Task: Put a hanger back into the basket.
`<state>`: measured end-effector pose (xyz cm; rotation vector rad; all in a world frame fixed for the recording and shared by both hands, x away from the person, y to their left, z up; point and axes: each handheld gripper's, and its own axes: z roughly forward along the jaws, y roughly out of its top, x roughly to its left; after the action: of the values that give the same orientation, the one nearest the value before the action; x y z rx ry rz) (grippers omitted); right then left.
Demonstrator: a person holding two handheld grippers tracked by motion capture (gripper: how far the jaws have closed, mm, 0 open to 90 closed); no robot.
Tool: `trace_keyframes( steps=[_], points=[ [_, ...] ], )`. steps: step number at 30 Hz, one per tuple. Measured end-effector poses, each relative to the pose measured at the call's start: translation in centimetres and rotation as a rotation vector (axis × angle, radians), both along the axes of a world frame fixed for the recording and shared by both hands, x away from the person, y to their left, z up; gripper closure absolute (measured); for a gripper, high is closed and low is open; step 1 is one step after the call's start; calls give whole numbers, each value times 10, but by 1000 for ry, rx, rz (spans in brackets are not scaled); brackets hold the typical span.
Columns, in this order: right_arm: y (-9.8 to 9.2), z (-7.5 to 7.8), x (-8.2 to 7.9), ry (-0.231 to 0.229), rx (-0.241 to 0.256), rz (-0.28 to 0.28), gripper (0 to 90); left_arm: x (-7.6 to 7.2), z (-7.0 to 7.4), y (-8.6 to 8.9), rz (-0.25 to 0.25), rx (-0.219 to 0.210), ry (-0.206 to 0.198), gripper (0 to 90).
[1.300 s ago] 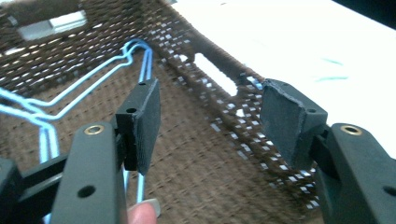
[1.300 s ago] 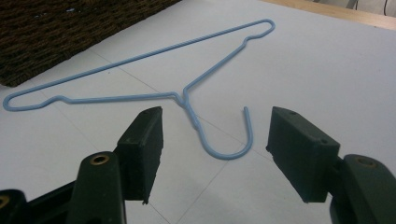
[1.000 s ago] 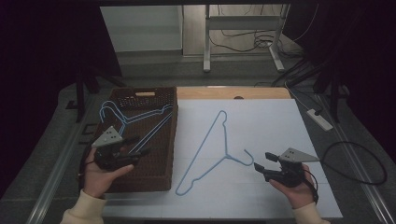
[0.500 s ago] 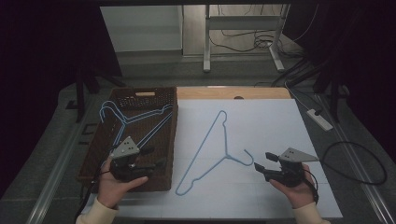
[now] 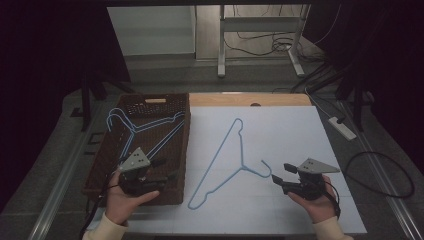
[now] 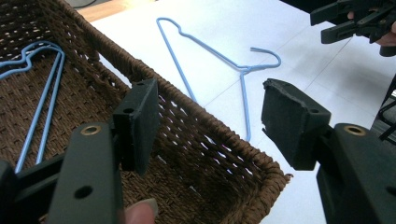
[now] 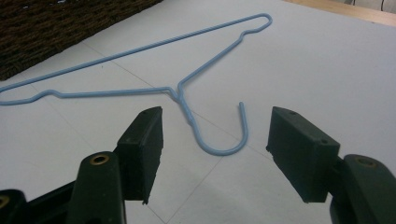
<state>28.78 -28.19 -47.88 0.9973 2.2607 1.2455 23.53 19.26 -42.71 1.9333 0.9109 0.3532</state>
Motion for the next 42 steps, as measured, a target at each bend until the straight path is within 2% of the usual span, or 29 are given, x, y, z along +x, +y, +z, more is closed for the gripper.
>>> trace_keyframes(
  steps=[9,16,20,23,26,29,33,35,42],
  points=[
    [3,4,-3,-3,8,12,365,-2,1,1,1,0,-9,380],
    [10,6,-2,25,22,43,369,-3,2,4,7,-2,-14,375],
    [20,6,4,71,13,66,366,-3,3,5,6,-7,-13,374],
    [38,6,10,118,-15,99,393,-4,4,6,7,-13,-16,372],
    [58,5,13,147,-50,140,445,-5,3,6,-9,-45,-4,372],
    [79,4,17,178,-77,181,601,-5,4,5,-10,-34,-9,372],
    [106,0,24,220,-90,208,828,-6,4,4,-4,-17,-14,370],
    [117,-2,27,236,-93,216,891,-6,4,4,-4,-21,-12,371],
    [161,-18,31,299,-122,302,898,-6,3,4,-6,-21,-12,371]
  ],
)
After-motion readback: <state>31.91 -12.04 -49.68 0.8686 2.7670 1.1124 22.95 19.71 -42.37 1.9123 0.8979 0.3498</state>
